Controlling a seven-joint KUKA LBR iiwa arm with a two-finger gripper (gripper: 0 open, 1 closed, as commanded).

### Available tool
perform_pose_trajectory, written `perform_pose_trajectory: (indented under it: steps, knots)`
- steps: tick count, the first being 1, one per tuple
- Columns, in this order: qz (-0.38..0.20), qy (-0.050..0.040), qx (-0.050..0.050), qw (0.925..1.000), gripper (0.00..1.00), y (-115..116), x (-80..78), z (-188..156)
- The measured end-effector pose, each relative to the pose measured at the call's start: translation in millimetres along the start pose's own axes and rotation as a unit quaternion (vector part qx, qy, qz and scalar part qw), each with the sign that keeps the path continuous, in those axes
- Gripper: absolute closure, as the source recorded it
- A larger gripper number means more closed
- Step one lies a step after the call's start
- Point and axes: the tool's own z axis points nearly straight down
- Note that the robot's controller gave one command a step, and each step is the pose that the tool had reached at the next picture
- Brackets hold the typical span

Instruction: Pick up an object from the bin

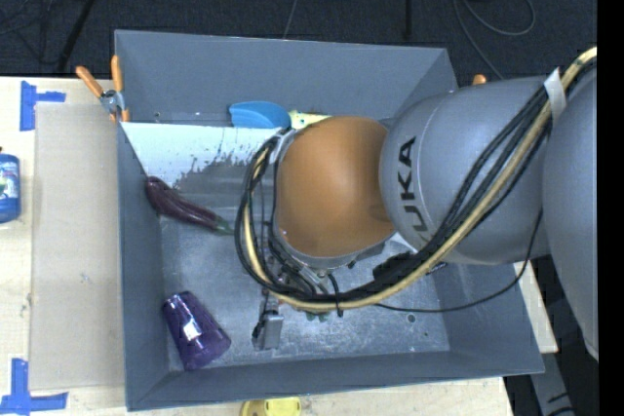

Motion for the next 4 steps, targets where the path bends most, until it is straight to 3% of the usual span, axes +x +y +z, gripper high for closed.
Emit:
perform_pose_trajectory:
  steps: [1, 2, 3, 4]
  knots:
    - [0.002, -0.0040, -0.001, 1.0000, 0.00, -1.1, -1.9, -4.4]
    - [-0.027, -0.0066, -0.001, 0.9996, 0.00, -41.1, -22.6, 71.5]
    - [-0.039, -0.0018, -0.001, 0.9993, 0.00, -66.1, -40.2, 70.4]
    - [-0.117, -0.0066, -0.001, 0.9931, 0.00, -88.6, -66.3, 52.8]
